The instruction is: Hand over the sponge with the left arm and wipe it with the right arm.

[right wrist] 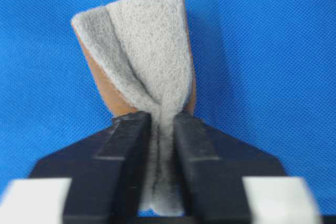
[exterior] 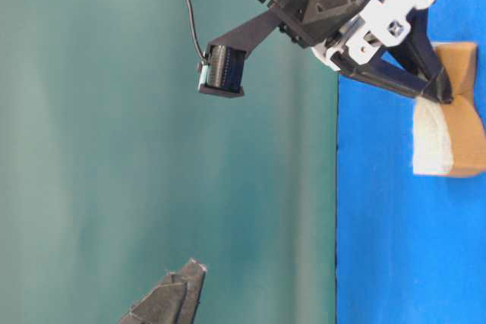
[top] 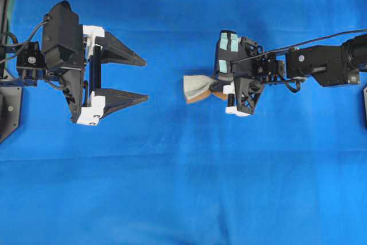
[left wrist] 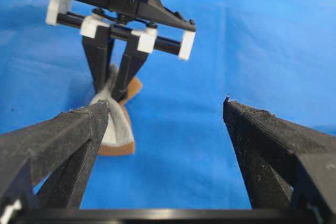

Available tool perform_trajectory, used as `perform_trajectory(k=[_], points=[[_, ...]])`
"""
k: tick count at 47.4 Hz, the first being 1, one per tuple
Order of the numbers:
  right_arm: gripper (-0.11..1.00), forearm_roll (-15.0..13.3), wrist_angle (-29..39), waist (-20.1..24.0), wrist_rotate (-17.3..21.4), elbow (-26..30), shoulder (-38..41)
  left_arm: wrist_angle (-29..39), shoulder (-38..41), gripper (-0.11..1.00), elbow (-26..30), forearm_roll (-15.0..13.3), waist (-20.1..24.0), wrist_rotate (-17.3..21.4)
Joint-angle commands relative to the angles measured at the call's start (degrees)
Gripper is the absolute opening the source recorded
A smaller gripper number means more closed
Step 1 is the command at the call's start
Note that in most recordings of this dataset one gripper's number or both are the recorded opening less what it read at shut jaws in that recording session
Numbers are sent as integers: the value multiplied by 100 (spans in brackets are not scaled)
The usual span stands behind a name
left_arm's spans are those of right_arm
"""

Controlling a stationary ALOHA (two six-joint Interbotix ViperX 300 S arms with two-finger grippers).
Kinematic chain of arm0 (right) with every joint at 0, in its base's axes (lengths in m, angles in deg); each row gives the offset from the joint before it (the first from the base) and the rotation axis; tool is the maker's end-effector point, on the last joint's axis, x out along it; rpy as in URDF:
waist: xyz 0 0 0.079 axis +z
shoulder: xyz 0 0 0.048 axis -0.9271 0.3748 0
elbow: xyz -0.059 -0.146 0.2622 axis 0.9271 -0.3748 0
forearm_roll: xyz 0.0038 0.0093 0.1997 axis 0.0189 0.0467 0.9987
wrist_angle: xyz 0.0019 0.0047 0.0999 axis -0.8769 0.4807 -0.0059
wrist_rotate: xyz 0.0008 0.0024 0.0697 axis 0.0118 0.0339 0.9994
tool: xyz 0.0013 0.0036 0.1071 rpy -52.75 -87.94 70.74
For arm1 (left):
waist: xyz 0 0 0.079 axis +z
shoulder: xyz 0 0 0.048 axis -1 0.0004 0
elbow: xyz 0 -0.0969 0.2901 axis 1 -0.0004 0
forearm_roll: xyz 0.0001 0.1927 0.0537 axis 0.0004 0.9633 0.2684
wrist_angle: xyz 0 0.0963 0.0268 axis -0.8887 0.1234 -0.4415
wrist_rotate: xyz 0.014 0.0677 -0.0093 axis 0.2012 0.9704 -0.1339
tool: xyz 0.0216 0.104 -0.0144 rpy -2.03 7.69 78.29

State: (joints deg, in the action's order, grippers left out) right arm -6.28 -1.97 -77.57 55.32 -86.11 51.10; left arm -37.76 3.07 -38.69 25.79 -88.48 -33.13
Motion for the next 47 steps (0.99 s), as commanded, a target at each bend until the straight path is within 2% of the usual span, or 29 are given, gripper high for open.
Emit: perform_trajectory(k=[1, 5, 9, 16, 35, 47], points=[[40, 26, 0, -18, 18, 149, -123, -44, -18, 87, 62, 0, 9, 0], [63, 35, 88, 53, 26, 185, -220, -44, -18, 87, 53, 0, 0, 0], [74, 62, 255, 105, 35, 220, -378, -44, -18, 87, 62, 0, 0, 0], [74, 123, 563, 167, 26, 229, -800, -35, -18, 87, 53, 0, 0, 0], [74, 88, 1415, 237, -26, 158, -2540, -18, -18, 87, 62, 0, 0, 0], [74, 114, 1397, 237, 18, -88, -2944, -18, -18, 87, 62, 0, 0, 0]])
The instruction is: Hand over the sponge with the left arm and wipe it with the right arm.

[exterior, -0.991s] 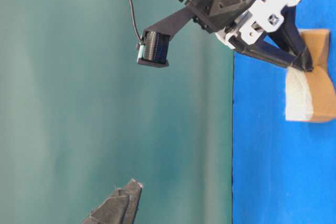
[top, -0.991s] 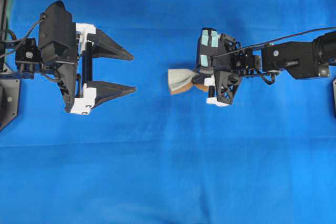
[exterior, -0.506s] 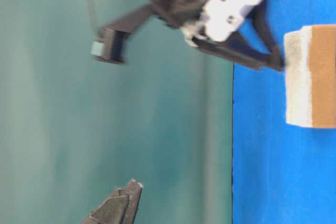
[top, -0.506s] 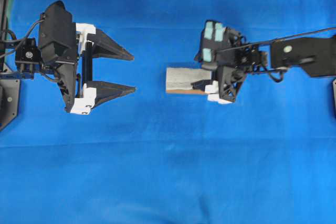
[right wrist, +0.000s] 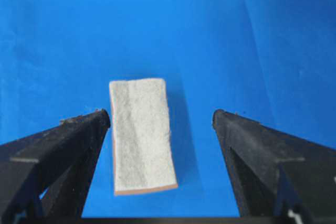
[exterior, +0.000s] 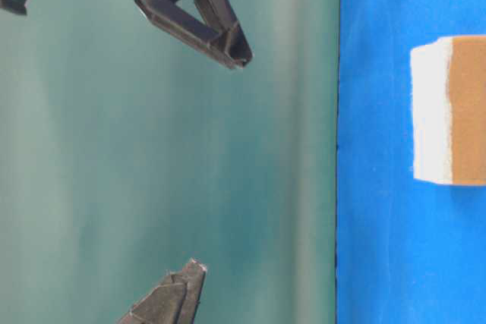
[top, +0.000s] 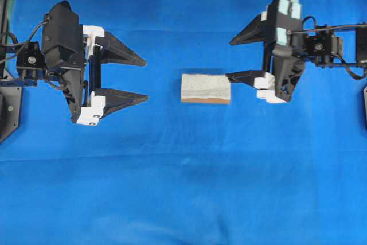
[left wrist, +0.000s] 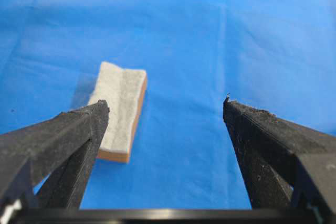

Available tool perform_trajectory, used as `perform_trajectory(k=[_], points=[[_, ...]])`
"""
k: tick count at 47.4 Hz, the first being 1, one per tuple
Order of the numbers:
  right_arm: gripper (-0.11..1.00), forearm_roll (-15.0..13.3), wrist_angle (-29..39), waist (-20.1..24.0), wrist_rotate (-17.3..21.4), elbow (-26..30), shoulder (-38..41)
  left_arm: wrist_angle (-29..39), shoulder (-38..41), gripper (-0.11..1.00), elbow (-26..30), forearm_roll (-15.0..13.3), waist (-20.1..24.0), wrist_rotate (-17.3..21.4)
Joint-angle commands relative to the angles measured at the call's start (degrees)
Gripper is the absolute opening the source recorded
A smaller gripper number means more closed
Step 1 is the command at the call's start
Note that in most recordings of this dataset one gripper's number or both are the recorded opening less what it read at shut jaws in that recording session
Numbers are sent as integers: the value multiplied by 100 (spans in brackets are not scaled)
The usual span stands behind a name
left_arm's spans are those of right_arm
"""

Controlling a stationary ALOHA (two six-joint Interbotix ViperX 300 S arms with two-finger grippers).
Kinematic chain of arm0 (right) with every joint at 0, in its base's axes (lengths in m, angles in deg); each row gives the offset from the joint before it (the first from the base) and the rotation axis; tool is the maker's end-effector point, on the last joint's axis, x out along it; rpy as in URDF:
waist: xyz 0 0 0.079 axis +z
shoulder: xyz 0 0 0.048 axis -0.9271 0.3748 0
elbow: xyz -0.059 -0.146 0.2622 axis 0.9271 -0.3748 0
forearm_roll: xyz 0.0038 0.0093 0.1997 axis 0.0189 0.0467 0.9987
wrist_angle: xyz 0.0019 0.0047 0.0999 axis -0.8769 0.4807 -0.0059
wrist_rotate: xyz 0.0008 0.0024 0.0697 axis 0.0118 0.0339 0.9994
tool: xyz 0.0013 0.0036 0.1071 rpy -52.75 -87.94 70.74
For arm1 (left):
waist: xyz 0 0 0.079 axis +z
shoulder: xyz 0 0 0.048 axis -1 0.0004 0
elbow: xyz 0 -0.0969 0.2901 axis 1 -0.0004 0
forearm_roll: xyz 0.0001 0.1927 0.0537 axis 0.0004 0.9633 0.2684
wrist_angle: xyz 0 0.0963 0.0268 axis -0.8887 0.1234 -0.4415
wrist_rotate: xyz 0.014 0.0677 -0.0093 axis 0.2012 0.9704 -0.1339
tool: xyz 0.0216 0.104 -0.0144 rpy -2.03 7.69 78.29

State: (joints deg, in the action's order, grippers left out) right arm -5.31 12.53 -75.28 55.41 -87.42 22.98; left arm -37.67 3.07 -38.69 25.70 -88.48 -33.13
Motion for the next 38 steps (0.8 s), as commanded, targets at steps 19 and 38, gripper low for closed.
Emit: perform_trajectory(k=[19, 38], points=[[74, 35, -211, 18, 18, -26, -290, 9, -132, 87, 88, 9, 0, 9], [74, 26, -62, 18, 9, -773, -2083, 642, -1459, 87, -264, 9, 0, 589]])
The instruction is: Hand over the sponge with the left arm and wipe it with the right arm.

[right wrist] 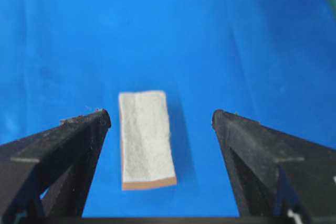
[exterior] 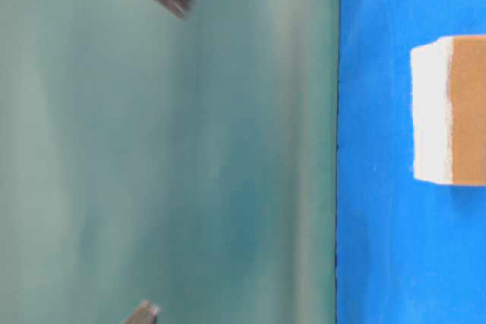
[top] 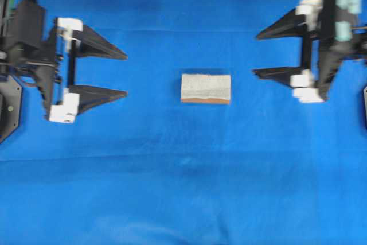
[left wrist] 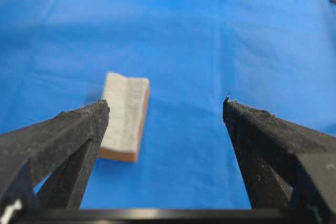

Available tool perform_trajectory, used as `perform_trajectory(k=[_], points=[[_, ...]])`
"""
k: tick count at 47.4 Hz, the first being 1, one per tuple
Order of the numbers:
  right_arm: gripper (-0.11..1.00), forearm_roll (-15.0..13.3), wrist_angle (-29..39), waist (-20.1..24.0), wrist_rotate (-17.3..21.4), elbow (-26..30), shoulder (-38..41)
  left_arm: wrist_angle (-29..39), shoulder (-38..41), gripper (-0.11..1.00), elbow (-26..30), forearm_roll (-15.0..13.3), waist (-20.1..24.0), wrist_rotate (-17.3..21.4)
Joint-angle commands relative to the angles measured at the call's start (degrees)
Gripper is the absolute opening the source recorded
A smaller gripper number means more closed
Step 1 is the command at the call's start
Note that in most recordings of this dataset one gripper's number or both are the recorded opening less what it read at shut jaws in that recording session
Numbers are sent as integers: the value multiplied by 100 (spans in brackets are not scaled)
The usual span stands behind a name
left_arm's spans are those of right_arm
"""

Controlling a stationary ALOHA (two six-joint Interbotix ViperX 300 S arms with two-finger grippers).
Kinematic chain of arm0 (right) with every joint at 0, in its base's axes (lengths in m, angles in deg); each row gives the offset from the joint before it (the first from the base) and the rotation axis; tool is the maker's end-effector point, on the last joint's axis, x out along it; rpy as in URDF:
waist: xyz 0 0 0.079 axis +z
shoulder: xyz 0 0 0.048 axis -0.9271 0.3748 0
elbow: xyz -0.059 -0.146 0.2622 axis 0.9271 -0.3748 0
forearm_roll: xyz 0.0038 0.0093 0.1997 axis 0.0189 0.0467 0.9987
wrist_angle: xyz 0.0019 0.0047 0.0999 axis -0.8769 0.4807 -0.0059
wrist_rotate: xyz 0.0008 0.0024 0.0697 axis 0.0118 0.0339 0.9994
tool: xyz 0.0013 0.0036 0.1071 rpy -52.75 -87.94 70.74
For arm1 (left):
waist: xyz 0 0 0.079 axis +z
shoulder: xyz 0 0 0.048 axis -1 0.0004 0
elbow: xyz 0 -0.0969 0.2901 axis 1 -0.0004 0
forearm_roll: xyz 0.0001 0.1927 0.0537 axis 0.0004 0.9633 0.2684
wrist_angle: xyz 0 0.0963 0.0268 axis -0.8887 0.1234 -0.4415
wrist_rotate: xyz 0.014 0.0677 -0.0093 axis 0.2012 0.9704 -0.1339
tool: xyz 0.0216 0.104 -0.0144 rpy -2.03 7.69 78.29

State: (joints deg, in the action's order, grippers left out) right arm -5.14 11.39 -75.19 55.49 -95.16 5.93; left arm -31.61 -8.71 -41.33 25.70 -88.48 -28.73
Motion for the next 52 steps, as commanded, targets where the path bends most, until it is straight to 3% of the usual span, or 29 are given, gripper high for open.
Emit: perform_trajectory(k=[1, 14, 30, 37, 52], points=[[74, 9, 79, 9, 0, -35, -492, 62, -360, 87, -26, 18, 0, 211], [74, 9, 457, 9, 0, -633, -1951, 870, -1679, 86, -299, 9, 0, 536], [74, 88, 659, 9, 18, -1740, -3419, 1055, -3419, 86, -1415, 9, 0, 738], [73, 352, 378, 9, 18, -2171, -3647, 1072, -3797, 86, -1784, 9, 0, 721], [73, 396, -114, 9, 18, -2382, -3480, 1107, -3850, 85, -2039, 0, 0, 712]])
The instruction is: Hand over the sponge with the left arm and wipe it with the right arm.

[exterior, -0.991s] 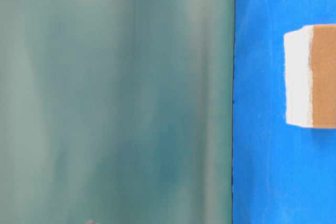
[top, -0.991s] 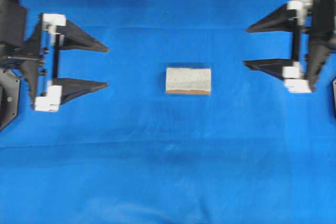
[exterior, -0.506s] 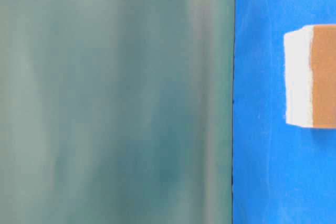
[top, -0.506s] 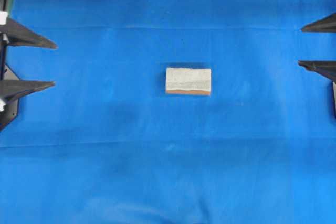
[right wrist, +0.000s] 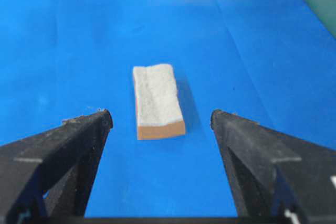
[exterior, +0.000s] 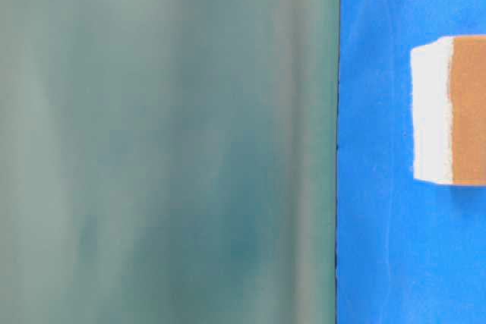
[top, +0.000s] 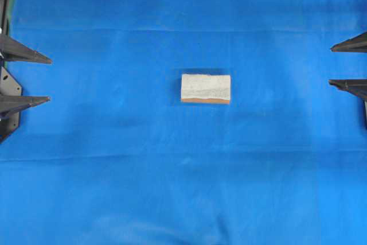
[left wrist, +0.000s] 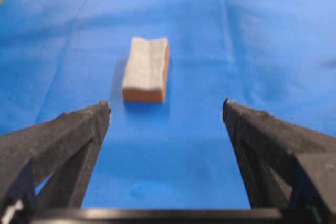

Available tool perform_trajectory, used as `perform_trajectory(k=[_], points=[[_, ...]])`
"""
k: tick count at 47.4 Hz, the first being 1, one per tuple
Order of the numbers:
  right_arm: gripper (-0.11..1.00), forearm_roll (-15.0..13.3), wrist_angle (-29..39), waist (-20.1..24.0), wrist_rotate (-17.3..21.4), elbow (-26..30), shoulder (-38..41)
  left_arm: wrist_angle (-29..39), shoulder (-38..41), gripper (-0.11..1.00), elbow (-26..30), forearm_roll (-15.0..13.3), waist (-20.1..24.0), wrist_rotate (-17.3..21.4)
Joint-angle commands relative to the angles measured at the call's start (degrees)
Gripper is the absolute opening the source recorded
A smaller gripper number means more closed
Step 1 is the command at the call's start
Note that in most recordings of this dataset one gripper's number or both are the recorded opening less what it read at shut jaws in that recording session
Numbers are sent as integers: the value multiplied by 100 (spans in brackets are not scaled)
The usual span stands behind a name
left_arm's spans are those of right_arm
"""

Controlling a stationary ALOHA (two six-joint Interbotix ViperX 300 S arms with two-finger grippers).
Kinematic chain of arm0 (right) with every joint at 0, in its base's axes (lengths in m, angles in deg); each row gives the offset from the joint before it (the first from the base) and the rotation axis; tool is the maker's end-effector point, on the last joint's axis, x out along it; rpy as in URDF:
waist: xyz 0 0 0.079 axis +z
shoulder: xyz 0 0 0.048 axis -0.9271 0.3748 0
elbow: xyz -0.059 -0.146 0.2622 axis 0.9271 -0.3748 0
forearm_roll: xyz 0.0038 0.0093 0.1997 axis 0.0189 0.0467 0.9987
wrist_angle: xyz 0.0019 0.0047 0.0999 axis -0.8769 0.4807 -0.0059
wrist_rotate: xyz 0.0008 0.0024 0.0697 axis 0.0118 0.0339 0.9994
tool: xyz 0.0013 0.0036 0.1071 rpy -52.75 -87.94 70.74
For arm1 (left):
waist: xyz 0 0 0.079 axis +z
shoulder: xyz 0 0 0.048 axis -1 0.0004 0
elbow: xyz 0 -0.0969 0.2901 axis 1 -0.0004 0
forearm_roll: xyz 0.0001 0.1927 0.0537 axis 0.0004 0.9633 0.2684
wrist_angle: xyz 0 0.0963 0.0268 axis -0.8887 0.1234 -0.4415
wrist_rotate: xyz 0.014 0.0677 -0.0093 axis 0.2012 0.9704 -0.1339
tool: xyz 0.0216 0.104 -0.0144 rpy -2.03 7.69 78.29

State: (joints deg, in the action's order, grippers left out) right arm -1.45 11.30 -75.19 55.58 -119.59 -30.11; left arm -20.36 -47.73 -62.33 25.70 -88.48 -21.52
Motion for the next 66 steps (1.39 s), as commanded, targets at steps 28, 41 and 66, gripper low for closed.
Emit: perform_trajectory(k=[28, 41, 66], points=[[73, 70, -220, 35, 9, 26, 185, 18, 18, 85, 62, -9, 0, -62], [73, 88, -220, 229, 9, 26, 193, 18, -18, 85, 79, -18, 9, -70], [73, 97, -220, 237, 9, 35, 185, 44, -26, 85, 88, -18, 0, -70]])
